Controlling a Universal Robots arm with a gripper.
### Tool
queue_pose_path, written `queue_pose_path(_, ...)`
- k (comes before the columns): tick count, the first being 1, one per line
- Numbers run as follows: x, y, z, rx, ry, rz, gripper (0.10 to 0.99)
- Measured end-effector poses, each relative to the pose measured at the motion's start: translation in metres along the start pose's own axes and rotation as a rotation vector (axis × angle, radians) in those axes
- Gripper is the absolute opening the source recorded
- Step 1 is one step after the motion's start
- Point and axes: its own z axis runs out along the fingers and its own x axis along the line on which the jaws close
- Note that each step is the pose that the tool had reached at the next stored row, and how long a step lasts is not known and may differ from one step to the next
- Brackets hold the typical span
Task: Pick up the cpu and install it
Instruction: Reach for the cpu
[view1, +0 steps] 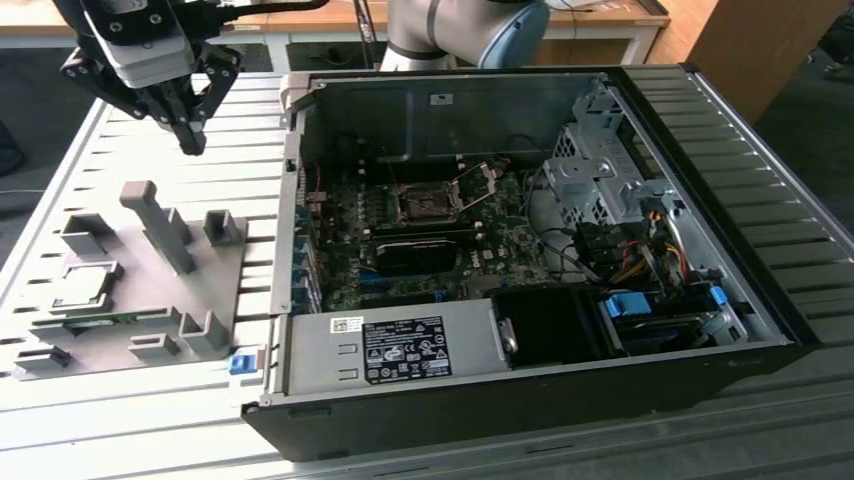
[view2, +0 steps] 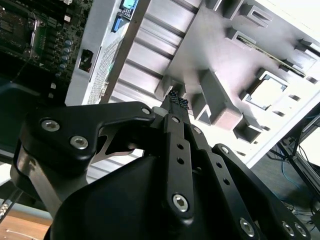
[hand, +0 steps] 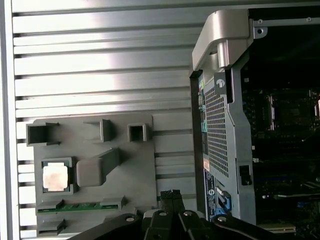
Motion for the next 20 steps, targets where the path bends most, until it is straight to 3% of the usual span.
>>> queue_pose_path(20, 0.0263, -0.0021, 0.0022, 0.0, 0.0013, 0.0, 0.106)
